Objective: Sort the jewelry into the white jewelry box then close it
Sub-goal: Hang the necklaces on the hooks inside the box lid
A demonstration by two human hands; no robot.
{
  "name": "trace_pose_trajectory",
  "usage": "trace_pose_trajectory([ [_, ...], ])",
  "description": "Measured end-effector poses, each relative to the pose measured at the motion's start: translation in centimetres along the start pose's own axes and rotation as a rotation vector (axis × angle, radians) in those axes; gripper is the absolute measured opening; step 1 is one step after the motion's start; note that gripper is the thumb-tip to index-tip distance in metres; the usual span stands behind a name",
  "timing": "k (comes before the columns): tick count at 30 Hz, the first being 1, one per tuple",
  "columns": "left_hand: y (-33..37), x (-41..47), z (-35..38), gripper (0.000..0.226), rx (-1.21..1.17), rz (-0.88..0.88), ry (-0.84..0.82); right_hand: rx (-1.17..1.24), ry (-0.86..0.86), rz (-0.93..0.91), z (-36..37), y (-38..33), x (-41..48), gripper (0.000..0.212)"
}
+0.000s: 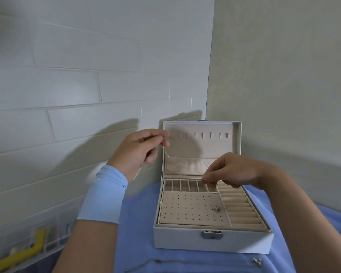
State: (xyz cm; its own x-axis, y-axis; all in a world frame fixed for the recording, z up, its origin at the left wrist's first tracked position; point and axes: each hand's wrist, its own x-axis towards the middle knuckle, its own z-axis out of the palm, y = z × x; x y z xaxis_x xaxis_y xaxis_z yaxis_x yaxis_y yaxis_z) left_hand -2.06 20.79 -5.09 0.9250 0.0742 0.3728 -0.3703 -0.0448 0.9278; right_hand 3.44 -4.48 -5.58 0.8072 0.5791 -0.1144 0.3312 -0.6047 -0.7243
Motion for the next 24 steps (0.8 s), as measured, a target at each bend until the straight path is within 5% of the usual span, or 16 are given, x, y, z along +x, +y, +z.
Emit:
trace_pose_trajectory([
  [10, 0.0, 0.6, -0.1, 0.022, -0.127, 0.010, 0.180, -0.001, 0.047, 0.026, -0.8, 1.8, 0.0, 0.027],
  [22, -2.3, 0.4, 2.1, 0.042, 0.104, -0.111, -0.079, 0.250, 0.149, -0.135, 0.6, 0.8, 1.0, 0.026],
  [24, -2.3, 0.2, 3.2, 0.032, 0.204, -0.201, -0.133, 0.264, 0.142, -0.148, 1.1, 0.3, 0.9, 0.026],
])
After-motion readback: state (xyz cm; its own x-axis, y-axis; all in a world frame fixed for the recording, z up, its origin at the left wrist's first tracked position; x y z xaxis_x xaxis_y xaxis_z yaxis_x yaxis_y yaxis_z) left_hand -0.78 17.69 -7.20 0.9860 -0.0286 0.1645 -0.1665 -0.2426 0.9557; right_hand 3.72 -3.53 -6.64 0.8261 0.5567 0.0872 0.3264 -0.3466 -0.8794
